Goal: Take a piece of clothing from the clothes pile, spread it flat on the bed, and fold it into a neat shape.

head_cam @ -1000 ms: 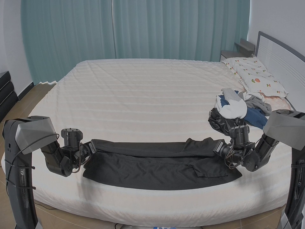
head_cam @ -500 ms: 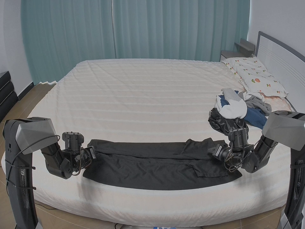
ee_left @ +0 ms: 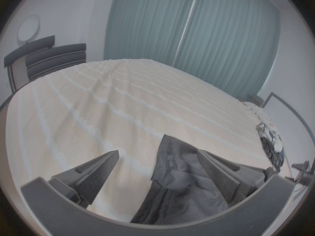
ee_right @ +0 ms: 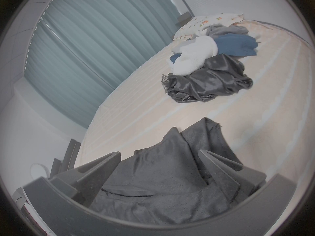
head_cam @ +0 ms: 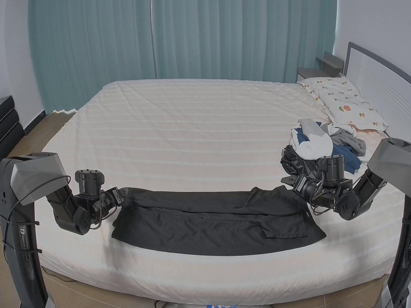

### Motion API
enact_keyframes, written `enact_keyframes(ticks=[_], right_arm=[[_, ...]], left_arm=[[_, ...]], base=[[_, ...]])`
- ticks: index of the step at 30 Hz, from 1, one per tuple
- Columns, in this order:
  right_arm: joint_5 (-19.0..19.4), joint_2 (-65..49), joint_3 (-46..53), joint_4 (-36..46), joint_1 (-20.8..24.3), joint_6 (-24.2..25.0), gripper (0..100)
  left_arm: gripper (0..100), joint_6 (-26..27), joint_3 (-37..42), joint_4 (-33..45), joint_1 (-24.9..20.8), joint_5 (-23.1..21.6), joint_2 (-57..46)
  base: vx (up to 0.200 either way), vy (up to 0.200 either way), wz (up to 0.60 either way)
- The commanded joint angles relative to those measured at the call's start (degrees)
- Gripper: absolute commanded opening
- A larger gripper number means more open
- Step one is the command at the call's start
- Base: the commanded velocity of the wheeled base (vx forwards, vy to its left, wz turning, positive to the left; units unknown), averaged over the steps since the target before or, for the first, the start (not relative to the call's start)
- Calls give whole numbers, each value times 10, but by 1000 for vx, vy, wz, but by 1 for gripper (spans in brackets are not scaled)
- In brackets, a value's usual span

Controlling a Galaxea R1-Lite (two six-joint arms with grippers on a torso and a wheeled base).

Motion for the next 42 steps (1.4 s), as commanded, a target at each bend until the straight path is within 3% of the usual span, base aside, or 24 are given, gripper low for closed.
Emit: enact_keyframes(ticks=[1,5,10,11,19,23,24,32,39,40,42], right_arm=[[19,21,-29,17,1,-1,100],[21,68,-56,28,0,-1,100],[22,118,-76,33,-1,-2,100],[22,126,-79,34,-1,-2,0],[15,117,-72,28,-11,-3,0],[14,98,-49,24,-25,-5,0],[15,97,-43,19,-27,-5,100],[12,88,3,-55,-29,-4,100],[8,50,53,-73,-29,1,100],[6,42,60,-73,-28,2,100],[0,26,74,-73,-28,3,100]], left_arm=[[100,-35,-22,26,3,-12,-16],[100,-83,-47,82,5,-37,-24],[100,-96,-61,97,17,-54,-18],[100,-97,-63,98,17,-56,-17],[100,-98,-70,99,18,-57,-15],[100,-134,-91,99,14,-64,0],[100,-147,-101,102,13,-66,7],[100,-152,-154,124,4,-85,52],[100,-151,-203,125,-2,-81,92],[0,-151,-206,125,-2,-81,97],[0,-151,-208,125,-2,-80,99]], base=[[0,0,0],[0,0,0],[0,0,0],[0,0,0],[0,0,0],[0,0,0],[0,0,0],[0,0,0],[0,0,0],[0,0,0],[0,0,0]])
